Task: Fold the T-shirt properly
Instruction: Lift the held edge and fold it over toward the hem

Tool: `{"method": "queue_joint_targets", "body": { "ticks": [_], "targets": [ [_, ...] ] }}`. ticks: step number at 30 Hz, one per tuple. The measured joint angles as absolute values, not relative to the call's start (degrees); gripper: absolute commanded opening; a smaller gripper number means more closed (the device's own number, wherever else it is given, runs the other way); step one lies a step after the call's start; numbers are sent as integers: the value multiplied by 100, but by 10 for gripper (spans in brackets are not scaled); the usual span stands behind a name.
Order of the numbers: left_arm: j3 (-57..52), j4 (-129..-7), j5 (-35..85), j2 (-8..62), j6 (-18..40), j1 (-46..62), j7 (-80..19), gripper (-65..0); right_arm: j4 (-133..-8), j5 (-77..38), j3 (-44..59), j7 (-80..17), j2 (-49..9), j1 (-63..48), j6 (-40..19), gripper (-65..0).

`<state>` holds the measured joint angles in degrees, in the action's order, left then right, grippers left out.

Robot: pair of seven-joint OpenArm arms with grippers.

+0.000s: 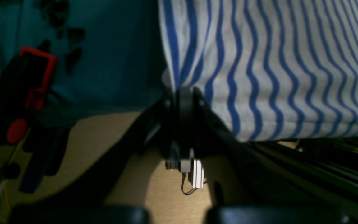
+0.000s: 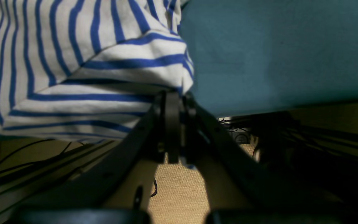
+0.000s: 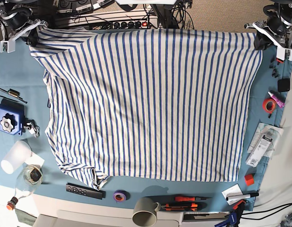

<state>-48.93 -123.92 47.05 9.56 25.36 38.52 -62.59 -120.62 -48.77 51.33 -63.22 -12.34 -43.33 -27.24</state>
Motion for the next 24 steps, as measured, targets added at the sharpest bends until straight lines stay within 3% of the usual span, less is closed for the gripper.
{"method": "queue_joint_targets", "body": {
  "ticks": [24],
  "targets": [
    [-4886,-12392,4414,1514,2596,3579,-5470,-650,-12070,-4563,5135,-6254,-1223,-3271,-2510,-650]
  ]
}}
